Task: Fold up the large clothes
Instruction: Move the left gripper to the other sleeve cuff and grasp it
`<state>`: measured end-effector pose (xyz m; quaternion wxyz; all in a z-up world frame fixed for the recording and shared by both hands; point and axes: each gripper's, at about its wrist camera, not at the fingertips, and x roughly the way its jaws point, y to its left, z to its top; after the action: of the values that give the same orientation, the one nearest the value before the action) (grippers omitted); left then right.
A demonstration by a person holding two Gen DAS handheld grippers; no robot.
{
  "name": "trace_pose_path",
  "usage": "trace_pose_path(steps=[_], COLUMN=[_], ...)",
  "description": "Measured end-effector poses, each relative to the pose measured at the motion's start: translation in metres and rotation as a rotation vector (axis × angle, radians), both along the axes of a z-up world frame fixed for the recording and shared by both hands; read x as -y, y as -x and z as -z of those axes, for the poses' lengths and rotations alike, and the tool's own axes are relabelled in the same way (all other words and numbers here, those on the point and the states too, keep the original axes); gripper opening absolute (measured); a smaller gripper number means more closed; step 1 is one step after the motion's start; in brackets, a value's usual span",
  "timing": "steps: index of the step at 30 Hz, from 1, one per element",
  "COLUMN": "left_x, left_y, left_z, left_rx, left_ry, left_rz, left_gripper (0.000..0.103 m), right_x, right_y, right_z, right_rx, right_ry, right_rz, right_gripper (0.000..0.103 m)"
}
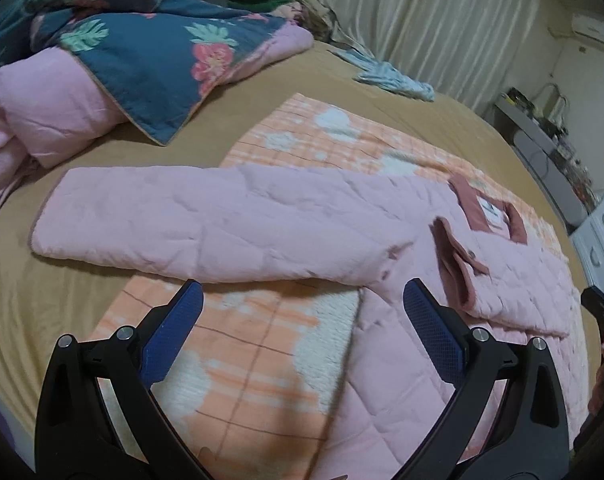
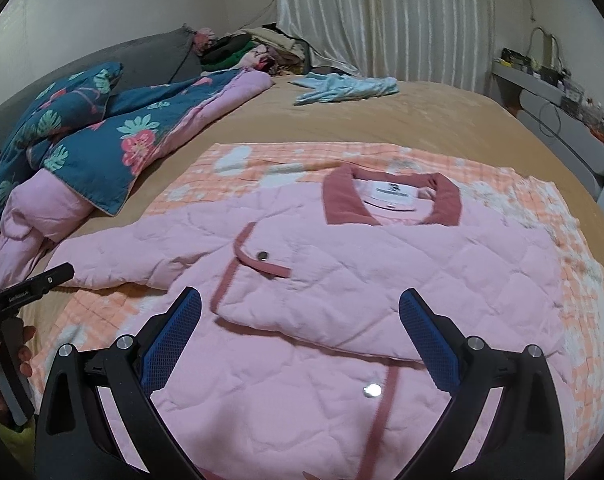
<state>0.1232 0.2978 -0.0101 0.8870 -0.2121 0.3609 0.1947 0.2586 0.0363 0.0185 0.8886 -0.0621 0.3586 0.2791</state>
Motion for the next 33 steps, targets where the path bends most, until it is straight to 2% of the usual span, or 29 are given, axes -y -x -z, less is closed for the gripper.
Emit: trace_pose_path(steps=[8, 13, 19, 22, 28, 33], left_x=[-0.036, -0.062, -0.094, -0.109, -0.131, -0.148], left_y=[0.012, 0.018, 0.020, 0.023, 0.022, 0.024], left_z=[0.010, 0.026, 0.050, 0.061, 0.080, 0.094], left_rx=[-0.005, -0.018, -0.054, -0.044, -0.028, -0.016], left_ry=[0.010, 0.054, 0.148, 0.217, 0.298, 0.325], left_rz=[-0.118, -0.190, -0.277, -0.313, -0.396, -0.476], left_gripper=[0.094, 0.094, 0.094, 0.094, 0.094, 0.094], right_x=[-0.048, -0.078, -0.114, -0.127, -0.148, -0.150], right_y=[0.010, 0.015, 0.021, 0.023, 0.017, 0.012], right_z=[-0.001, 0.002, 0.010, 0.015, 0.026, 0.032], right_rx=[0.010, 0.001, -0.015, -0.023, -0.049, -0.061], right_ry=[0.028, 0.029, 0.041, 0.046, 0.062, 0.066], right_rz=[-0.074, -0.119, -0.171, -0.188, -0.202, -0.191], right_gripper=[0.099, 0.099, 0.099, 0.099, 0.099, 0.099])
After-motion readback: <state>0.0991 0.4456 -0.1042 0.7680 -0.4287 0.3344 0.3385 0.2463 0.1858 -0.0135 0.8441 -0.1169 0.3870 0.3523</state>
